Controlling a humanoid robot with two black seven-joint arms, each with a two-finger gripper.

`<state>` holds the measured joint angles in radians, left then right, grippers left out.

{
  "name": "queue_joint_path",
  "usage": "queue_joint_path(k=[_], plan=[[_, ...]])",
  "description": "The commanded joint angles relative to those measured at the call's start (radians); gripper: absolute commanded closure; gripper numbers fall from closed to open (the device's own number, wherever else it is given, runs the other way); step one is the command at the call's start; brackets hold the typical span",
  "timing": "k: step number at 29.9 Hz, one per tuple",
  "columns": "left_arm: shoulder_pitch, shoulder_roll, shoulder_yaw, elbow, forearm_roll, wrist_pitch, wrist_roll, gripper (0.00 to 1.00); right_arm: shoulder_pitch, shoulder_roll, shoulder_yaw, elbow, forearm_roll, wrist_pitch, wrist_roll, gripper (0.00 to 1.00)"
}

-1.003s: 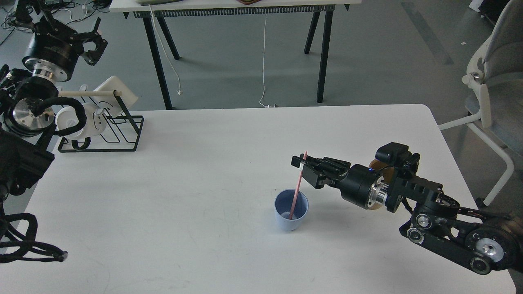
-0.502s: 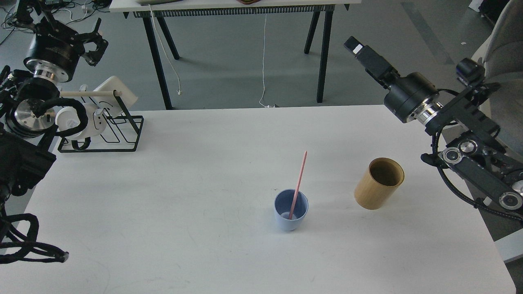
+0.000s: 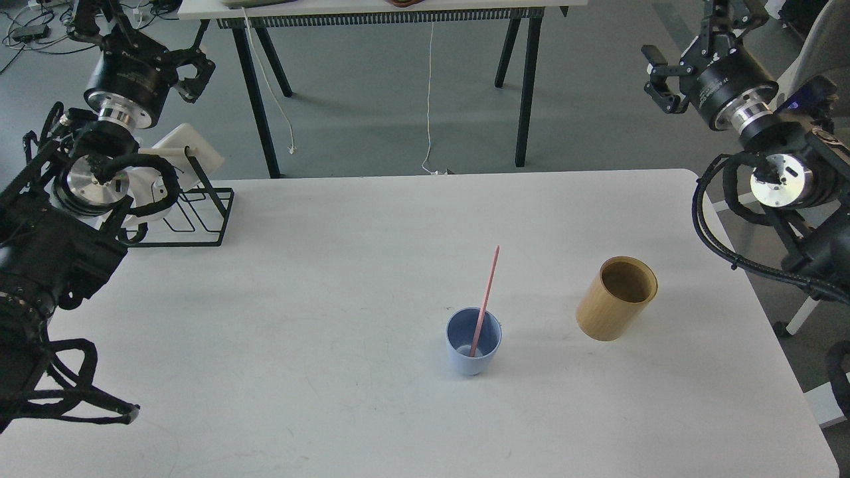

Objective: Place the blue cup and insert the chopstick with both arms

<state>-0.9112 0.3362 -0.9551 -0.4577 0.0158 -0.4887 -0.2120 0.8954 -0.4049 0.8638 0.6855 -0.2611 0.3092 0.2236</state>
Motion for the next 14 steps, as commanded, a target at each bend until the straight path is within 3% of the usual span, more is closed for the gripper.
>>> queue_joint_path(k=[1, 6, 14], plan=[[-0.012, -0.002, -0.001, 0.001, -0.002, 0.000, 0.003, 0.00, 0.014, 0.058, 0.032, -0.105, 0.098, 0.079, -0.012, 0.00], [-0.014, 0.000, -0.001, 0.001, -0.002, 0.000, 0.005, 0.00, 0.051, 0.121, 0.064, -0.199, 0.114, 0.090, 0.000, 0.00], [-0.011, 0.001, -0.001, 0.001, -0.004, 0.000, 0.005, 0.00, 0.051, 0.135, 0.101, -0.159, 0.115, 0.105, 0.003, 0.00]])
